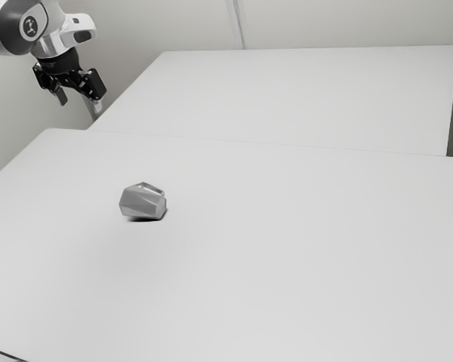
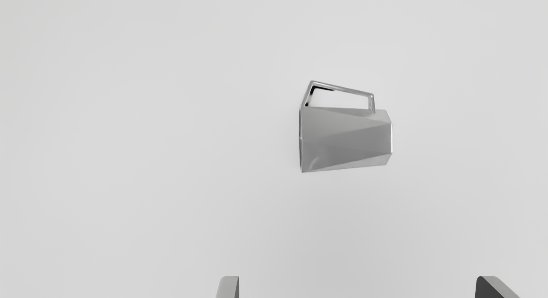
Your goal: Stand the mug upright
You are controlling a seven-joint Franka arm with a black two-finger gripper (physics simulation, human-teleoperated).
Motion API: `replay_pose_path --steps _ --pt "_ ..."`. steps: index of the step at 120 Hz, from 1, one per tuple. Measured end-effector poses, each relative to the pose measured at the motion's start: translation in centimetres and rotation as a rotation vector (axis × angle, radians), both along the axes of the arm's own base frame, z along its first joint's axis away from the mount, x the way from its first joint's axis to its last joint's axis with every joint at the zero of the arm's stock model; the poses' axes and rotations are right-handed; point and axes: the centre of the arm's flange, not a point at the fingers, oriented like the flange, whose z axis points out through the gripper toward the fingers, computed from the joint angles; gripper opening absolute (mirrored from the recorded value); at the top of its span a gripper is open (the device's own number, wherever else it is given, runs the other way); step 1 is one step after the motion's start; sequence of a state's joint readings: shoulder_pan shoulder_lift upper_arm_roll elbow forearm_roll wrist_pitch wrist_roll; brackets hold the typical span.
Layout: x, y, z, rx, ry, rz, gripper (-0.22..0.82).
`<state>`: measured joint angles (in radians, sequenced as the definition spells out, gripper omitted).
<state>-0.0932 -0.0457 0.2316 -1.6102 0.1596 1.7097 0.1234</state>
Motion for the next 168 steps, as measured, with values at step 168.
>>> replay_pose_path --steps 168 --pt "5.7 17.5 -30.2 -0.883 0.18 0.301 0.6"
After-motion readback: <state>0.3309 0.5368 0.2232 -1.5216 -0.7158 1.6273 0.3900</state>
